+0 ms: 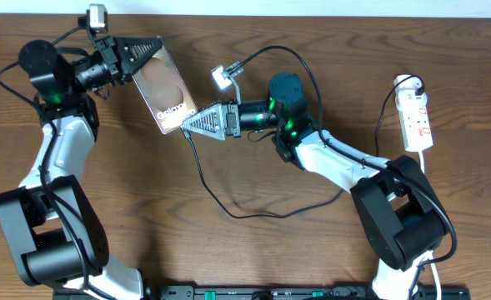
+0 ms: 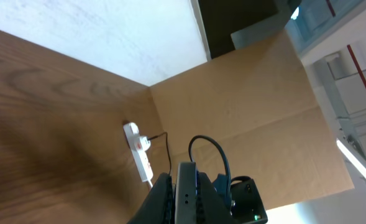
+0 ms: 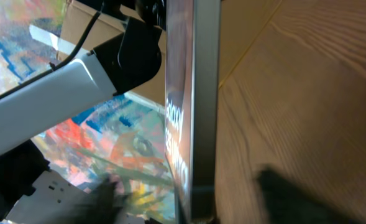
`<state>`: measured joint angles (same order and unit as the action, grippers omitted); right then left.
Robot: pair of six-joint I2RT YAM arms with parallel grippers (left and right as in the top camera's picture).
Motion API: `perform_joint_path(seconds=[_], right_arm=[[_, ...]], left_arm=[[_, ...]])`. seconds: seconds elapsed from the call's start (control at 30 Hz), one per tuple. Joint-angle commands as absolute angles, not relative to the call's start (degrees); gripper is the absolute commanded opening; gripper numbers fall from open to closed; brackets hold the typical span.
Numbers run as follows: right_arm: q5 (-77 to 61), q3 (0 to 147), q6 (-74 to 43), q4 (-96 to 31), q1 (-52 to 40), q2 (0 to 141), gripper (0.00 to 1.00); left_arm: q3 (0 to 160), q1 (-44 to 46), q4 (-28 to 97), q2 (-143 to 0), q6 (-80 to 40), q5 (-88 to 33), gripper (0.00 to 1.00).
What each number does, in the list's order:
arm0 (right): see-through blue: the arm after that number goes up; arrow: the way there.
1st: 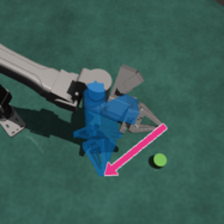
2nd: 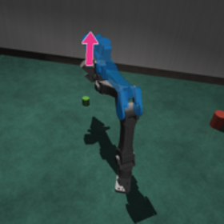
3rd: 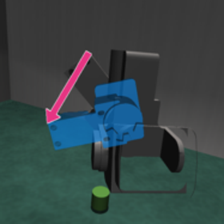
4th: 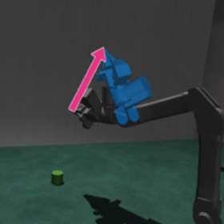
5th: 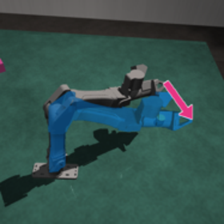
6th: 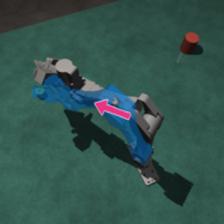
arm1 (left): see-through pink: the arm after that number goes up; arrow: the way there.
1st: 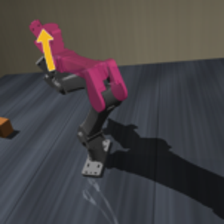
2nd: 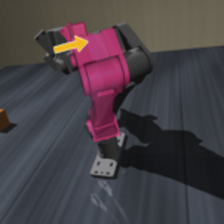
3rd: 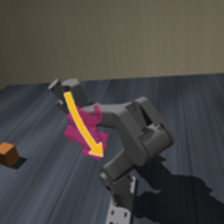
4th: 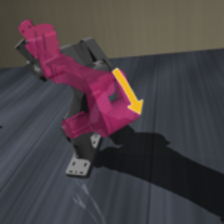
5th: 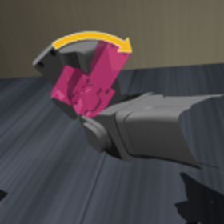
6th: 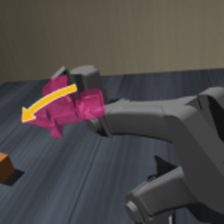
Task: Plug charger to phone and switch on socket
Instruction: 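Open the right gripper, release the plug, and pull back right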
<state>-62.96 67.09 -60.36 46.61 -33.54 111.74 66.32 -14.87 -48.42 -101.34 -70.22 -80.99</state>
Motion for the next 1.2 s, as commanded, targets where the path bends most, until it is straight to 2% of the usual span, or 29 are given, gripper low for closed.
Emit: perform_joint_path(seconds=[0.0,0.23,0.57,0.7,0.93,1.17], right_arm=[[-61.89,67.99,-60.2,46.89,-33.32,111.68,0.99],[-62.17,67.99,-60.23,46.59,-32.25,111.68,0.99],[-59.42,67.99,-57.65,34.17,-27.05,111.68,0.99],[-56.69,67.96,-51.46,24.08,-26.59,111.68,0.99],[-41.93,68.34,-36.86,-6.11,-26.55,111.46,0.99],[-24.4,73.87,-28.34,-26.44,-26.55,105.78,0.99]], left_arm=[[67.51,-14.94,-48.93,-99.96,-69.8,-83.11,0.07],[67.51,-17.78,-48.93,-99.96,-69.45,-83.4,0.07],[67.51,-22.11,-48.93,-99.96,-70.5,-85.08,0.07],[67.51,-21.61,-48.93,-99.96,-69.89,-85.06,0.08],[67.46,-21.41,-48.93,-99.96,-68.55,-85.1,0.07],[67.24,-21.41,-48.93,-99.96,-66.37,-85.41,0.07]])
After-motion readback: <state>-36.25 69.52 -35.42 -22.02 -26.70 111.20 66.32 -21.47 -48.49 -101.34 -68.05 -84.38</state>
